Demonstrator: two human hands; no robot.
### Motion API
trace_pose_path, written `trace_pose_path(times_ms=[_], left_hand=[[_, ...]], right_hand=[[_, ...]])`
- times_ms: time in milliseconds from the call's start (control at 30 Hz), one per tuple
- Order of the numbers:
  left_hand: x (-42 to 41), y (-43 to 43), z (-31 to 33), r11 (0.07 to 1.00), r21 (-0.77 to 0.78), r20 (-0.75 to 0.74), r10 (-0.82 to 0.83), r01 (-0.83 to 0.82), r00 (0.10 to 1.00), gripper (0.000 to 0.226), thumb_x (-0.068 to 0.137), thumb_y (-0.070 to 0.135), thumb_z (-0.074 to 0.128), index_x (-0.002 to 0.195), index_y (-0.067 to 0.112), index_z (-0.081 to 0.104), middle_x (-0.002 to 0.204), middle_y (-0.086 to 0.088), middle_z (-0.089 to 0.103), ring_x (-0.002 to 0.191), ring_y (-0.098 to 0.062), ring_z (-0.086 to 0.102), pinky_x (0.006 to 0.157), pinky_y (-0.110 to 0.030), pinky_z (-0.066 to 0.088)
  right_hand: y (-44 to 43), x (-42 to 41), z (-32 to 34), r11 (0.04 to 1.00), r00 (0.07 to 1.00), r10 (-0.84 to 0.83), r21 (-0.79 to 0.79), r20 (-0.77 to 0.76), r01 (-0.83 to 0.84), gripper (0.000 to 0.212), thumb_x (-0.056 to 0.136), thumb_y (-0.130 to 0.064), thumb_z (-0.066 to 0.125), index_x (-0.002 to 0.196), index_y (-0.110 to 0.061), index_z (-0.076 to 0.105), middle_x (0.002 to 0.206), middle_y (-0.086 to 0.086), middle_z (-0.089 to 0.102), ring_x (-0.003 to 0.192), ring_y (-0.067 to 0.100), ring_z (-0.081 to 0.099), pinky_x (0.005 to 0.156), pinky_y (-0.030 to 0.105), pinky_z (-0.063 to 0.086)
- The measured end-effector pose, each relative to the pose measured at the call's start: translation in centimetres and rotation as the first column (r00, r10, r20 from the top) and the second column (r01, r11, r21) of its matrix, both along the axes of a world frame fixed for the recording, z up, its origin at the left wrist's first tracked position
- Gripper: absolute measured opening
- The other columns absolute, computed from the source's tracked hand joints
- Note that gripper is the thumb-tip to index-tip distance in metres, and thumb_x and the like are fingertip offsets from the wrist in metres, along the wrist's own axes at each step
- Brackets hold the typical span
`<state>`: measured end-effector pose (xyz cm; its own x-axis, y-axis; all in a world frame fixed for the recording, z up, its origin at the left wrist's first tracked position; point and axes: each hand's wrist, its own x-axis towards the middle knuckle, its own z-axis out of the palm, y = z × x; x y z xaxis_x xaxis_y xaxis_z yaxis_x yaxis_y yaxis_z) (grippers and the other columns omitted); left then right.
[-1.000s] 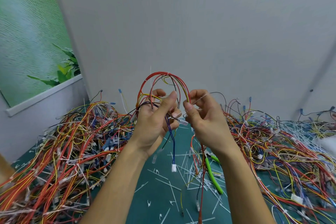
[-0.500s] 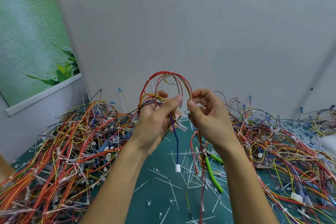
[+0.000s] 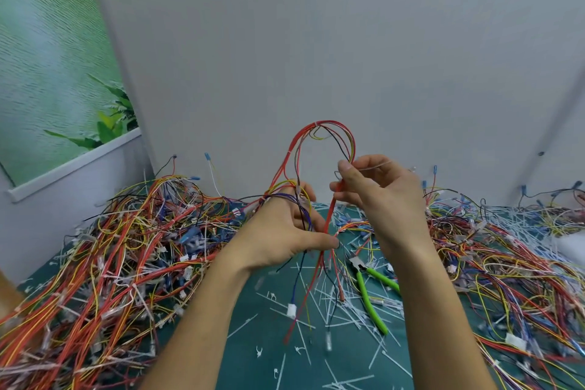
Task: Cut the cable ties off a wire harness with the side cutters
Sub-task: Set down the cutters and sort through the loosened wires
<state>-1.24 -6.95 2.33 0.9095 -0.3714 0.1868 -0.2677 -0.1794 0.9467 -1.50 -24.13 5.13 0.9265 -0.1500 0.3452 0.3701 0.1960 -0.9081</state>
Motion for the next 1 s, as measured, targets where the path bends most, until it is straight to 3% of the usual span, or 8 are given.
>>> trace_pose_path(times_ms=[133, 300, 400, 500, 600, 767, 900, 1000], left_hand=[[0.1, 0.6, 0.6, 0.999, -0.045, 0.041, 0.022, -0.02, 0.999, 0.056, 0.074, 0.001, 0.087, 0.104, 0.018, 0.042, 0.076, -0.008, 0.07, 0.06, -0.02, 0.066, 0.064, -0.027, 0.053], [-0.2, 1.7, 1.6, 0.898, -0.437, -0.018, 0.045, -0.049, 0.999, 0.056, 0.072, -0.006, 0.076, 0.112, 0.009, 0.041, 0.077, -0.011, 0.07, 0.071, -0.031, 0.072, 0.07, -0.04, 0.063], [-0.1, 2.0, 1.9, 0.811, -0.578, -0.056, 0.073, -0.092, 0.996, 0.057, 0.072, -0.001, 0.074, 0.117, 0.01, 0.041, 0.078, -0.011, 0.071, 0.074, -0.029, 0.073, 0.072, -0.042, 0.063], [0.1, 1.8, 2.0, 0.784, -0.6, -0.091, 0.129, -0.158, 0.987, 0.055, 0.073, 0.003, 0.076, 0.116, 0.009, 0.041, 0.079, -0.017, 0.073, 0.071, -0.028, 0.073, 0.064, -0.033, 0.061], [0.3, 1.8, 1.9, 0.75, -0.618, -0.159, 0.176, -0.236, 0.972, 0.054, 0.07, 0.005, 0.079, 0.109, 0.01, 0.044, 0.083, -0.022, 0.074, 0.07, -0.03, 0.074, 0.065, -0.034, 0.063], [0.7, 1.7, 1.6, 0.719, -0.645, -0.205, 0.165, -0.26, 0.965, 0.059, 0.064, 0.009, 0.084, 0.108, 0.012, 0.046, 0.085, -0.019, 0.074, 0.073, -0.027, 0.074, 0.067, -0.035, 0.061], [0.7, 1.3, 1.3, 0.755, -0.6, -0.213, 0.167, -0.264, 0.963, 0.04, 0.061, 0.021, 0.088, 0.094, 0.017, 0.066, 0.106, -0.019, 0.068, 0.079, -0.024, 0.072, 0.061, -0.032, 0.055], [0.7, 1.2, 1.3, 0.746, -0.621, -0.219, 0.129, -0.24, 0.967, 0.051, 0.066, 0.019, 0.084, 0.105, 0.015, 0.052, 0.094, -0.014, 0.075, 0.077, -0.023, 0.072, 0.066, -0.035, 0.055]], right_hand=[[-0.3, 0.0, 0.0, 0.998, 0.998, 0.048, -0.032, 0.035, -0.046, 0.019, 0.091, -0.017, 0.079, 0.103, -0.009, 0.067, 0.096, 0.003, 0.076, 0.087, 0.025, 0.079, 0.076, 0.033, 0.064], [-1.2, -0.5, 0.4, 0.922, 0.994, -0.102, -0.379, -0.03, 0.083, 0.047, 0.081, -0.046, 0.083, 0.117, -0.026, 0.06, 0.115, -0.005, 0.067, 0.09, 0.006, 0.074, 0.075, 0.031, 0.062], [-1.4, -1.2, 0.8, 0.864, 0.97, 0.18, -0.445, -0.165, -0.236, 0.035, 0.087, -0.045, 0.076, 0.091, -0.011, 0.068, 0.083, 0.01, 0.076, 0.069, 0.016, 0.073, 0.054, 0.024, 0.054], [-0.5, -1.9, 0.8, 0.709, 0.893, 0.372, -0.544, -0.252, -0.449, 0.029, 0.099, -0.031, 0.068, 0.093, -0.004, 0.075, 0.082, 0.009, 0.079, 0.076, 0.018, 0.078, 0.058, 0.027, 0.06], [0.2, -1.3, 0.4, 0.698, 0.977, 0.153, -0.684, -0.146, -0.212, 0.017, 0.1, -0.024, 0.068, 0.109, -0.014, 0.078, 0.092, -0.001, 0.08, 0.085, 0.011, 0.077, 0.078, 0.039, 0.064], [0.6, -1.0, 0.0, 0.769, 0.993, 0.1, -0.628, -0.066, -0.119, 0.049, 0.092, -0.032, 0.077, 0.139, -0.033, 0.063, 0.119, -0.02, 0.071, 0.093, -0.003, 0.073, 0.083, 0.031, 0.063], [1.0, -0.5, -0.5, 0.764, 0.991, 0.127, -0.634, -0.038, -0.122, 0.028, 0.09, -0.032, 0.08, 0.117, -0.027, 0.076, 0.104, -0.017, 0.077, 0.086, 0.0, 0.074, 0.079, 0.029, 0.061], [1.0, -0.2, -0.8, 0.784, 0.993, 0.12, -0.612, -0.012, -0.102, 0.009, 0.091, -0.03, 0.079, 0.096, -0.023, 0.079, 0.085, -0.011, 0.077, 0.072, 0.008, 0.072, 0.073, 0.032, 0.059]])
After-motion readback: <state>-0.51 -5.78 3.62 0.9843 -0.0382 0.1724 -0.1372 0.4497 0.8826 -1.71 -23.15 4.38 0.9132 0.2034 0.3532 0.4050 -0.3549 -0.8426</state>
